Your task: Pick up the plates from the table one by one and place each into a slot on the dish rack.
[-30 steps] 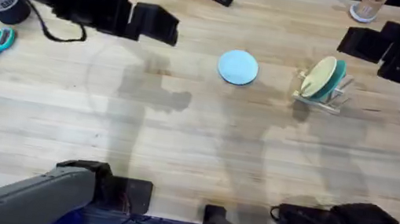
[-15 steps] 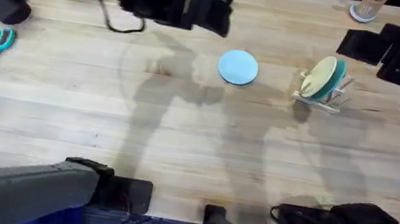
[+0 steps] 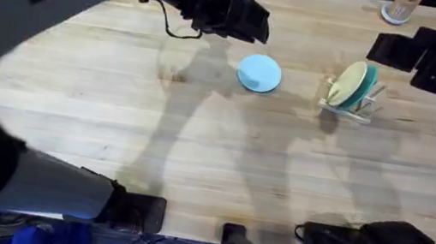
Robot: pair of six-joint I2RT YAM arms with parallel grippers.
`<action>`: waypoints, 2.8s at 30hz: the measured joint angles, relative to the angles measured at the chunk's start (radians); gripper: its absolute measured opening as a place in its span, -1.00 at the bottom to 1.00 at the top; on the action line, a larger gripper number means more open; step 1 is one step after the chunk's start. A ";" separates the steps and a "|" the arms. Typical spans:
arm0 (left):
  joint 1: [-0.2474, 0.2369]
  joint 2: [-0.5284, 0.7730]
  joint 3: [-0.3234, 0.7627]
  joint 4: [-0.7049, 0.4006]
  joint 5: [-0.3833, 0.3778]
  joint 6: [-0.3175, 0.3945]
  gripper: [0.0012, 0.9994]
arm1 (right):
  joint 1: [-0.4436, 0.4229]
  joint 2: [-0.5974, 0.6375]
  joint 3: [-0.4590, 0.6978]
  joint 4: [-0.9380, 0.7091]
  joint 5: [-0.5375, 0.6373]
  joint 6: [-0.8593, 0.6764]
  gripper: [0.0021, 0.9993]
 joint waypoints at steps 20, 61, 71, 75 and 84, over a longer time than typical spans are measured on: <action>0.016 0.095 0.000 0.163 0.077 -0.052 -0.92 | 0.000 0.000 0.000 0.000 0.000 0.000 0.99; 0.062 0.361 0.000 0.243 0.179 -0.092 -0.92 | 0.000 0.000 0.000 0.001 0.000 0.000 0.99; 0.062 0.471 0.000 0.242 0.179 -0.092 -0.93 | 0.000 0.000 0.000 0.001 0.000 0.000 0.99; 0.066 0.490 0.000 0.243 0.200 -0.092 -0.92 | 0.000 0.000 0.000 0.001 0.000 0.000 0.99; 0.066 0.494 0.003 0.243 0.204 -0.092 -0.92 | 0.000 0.000 0.000 0.001 0.000 0.001 0.99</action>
